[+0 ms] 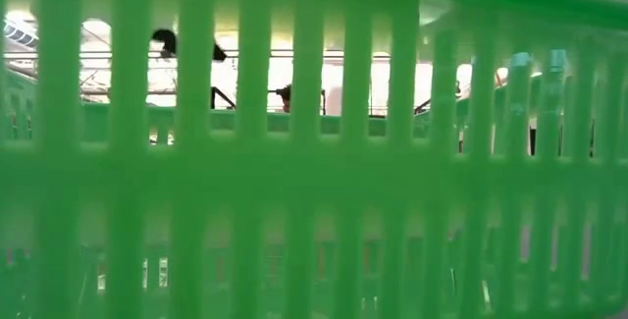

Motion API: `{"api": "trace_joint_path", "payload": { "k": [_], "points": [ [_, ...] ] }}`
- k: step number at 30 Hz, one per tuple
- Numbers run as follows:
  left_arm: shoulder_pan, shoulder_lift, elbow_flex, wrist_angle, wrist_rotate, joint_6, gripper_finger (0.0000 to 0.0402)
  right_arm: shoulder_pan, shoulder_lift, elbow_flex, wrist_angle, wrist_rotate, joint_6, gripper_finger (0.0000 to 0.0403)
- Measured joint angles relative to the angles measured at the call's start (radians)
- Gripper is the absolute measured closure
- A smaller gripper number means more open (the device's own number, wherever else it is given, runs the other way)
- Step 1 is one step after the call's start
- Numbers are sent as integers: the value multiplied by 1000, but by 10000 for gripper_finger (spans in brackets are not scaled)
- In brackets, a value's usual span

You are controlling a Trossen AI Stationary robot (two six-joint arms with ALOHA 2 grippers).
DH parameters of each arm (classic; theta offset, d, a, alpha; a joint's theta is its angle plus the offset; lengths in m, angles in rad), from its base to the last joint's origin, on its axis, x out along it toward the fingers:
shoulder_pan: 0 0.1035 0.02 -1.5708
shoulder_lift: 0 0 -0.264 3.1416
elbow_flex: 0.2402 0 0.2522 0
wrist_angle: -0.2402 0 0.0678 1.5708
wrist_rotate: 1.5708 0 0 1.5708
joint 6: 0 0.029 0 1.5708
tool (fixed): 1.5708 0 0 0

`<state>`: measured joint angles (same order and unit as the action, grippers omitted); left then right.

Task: Stack baskets on shelf by color
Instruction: Stack the right red bin on the red bin on the shelf

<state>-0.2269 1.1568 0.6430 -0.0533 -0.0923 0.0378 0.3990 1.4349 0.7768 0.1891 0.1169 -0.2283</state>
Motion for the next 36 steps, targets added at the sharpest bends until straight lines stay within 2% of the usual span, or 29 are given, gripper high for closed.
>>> {"api": "trace_joint_path", "payload": {
  "k": [3,9,13,17,21,26,28,32,36],
  "points": [
    [-34,24,2,82,3,10,259,28,-19,9,-105,46,-116,344],
    [-62,69,1,170,4,42,259,48,-2,16,-116,151,-493,344],
    [-66,88,1,180,-17,-11,259,48,22,16,-108,253,-722,343],
    [-81,87,1,179,-47,-83,259,54,40,15,-112,283,-870,329],
    [-109,87,1,179,-104,-102,259,61,52,15,-131,307,-948,293],
    [-117,87,1,181,-168,-123,259,40,61,15,-178,296,-1002,245],
    [-116,87,1,183,-188,-125,259,23,72,15,-170,262,-1032,233],
    [-112,87,1,186,-196,-125,259,-4,113,16,-97,127,-1068,225],
    [-103,87,1,183,-197,-113,259,-22,179,15,-1,84,-1125,228]
  ]
}}
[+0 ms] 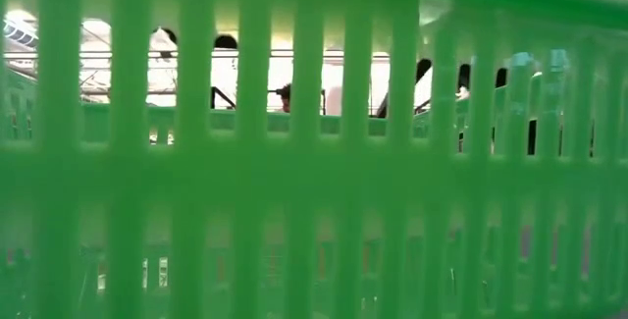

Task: Stack baskets on shelf by color
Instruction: Stack the right red bin on the red bin on the shelf

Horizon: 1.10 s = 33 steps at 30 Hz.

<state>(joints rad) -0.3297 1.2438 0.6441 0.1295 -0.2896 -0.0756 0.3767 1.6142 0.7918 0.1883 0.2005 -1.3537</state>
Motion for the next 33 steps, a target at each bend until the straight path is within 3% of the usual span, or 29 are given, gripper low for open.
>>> {"api": "trace_joint_path", "payload": {
  "k": [8,16,22,30,33],
  "points": [
    [18,0,0,1,0,10,259,-17,109,0,62,-12,12,257],
    [18,0,0,1,0,2,259,-13,50,0,30,8,82,393],
    [17,0,0,-2,-31,2,259,-23,-80,0,-8,2,192,400],
    [14,-24,0,-4,-102,15,259,-84,-252,0,-133,-12,609,402],
    [14,-58,0,-13,-126,26,259,-108,-292,0,-146,49,730,402]
  ]
}}
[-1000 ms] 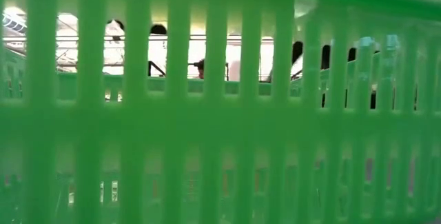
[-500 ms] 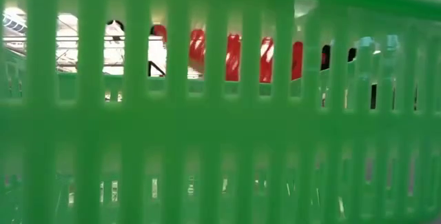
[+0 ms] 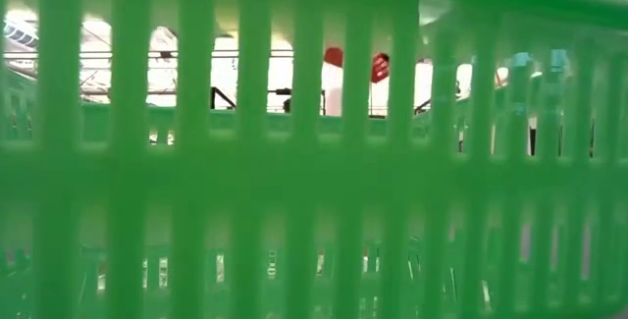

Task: Stack baskets on shelf by color
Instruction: Stack the right red bin on the red bin on the shelf

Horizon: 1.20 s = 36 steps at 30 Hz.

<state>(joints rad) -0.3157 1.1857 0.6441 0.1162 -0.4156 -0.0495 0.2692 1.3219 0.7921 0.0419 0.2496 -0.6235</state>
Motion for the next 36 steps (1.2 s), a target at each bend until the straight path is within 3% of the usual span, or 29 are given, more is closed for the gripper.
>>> {"api": "trace_joint_path", "payload": {
  "k": [5,8,16,24,30,36],
  "points": [
    [0,-70,0,-37,-44,32,259,-36,-47,0,-8,92,112,402],
    [1,-103,0,-46,-64,55,259,-63,-52,38,-61,95,204,402],
    [3,-152,0,-49,-93,115,259,-128,24,400,-418,93,331,402],
    [6,-153,0,-79,-94,130,259,-230,165,686,-478,91,288,403],
    [31,-153,0,-133,-93,145,259,-342,284,735,-406,91,234,403],
    [48,-153,0,-250,-92,101,259,-464,348,734,-451,94,284,403]
  ]
}}
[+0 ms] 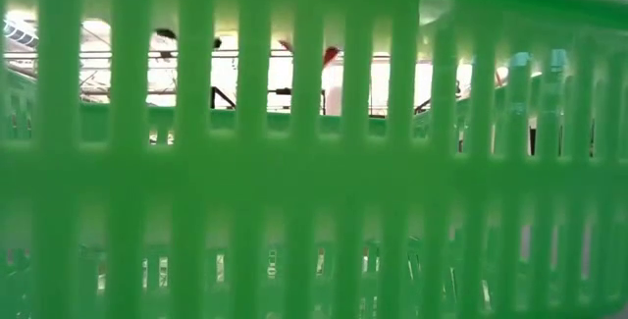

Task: Stack baskets on shelf by color
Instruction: Stack the right red bin on the red bin on the shelf, then stack the right green bin on the green bin on the shelf

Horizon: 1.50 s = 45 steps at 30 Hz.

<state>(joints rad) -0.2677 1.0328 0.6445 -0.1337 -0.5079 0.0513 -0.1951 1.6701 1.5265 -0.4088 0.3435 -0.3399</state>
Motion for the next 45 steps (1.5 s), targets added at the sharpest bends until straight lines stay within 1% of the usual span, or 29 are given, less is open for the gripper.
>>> {"api": "trace_joint_path", "payload": {
  "k": [3,4,8,11,16,24,30,36,41,45],
  "points": [
    [8,0,0,-51,0,-11,259,-51,15,0,-53,-13,33,403],
    [10,0,0,-66,0,-17,259,-67,18,-2,-70,-36,39,403],
    [21,0,0,-112,0,-29,259,-115,14,-38,-60,-136,52,403],
    [28,0,0,-127,0,-29,259,-144,15,-77,-62,-137,52,403],
    [44,0,0,-127,0,-27,259,-186,15,-158,-54,-216,57,403],
    [69,0,0,-125,0,-18,259,-186,15,-210,-56,-221,42,401],
    [95,0,0,-125,0,-23,259,-187,15,-214,-59,-218,47,368],
    [104,0,0,-124,0,-29,259,-186,15,-214,-60,-215,41,312],
    [104,0,0,-127,0,-58,259,-183,-5,-214,-62,-186,130,274],
    [104,0,0,-149,0,-83,259,-155,-55,-214,-66,-183,209,268]
  ]
}}
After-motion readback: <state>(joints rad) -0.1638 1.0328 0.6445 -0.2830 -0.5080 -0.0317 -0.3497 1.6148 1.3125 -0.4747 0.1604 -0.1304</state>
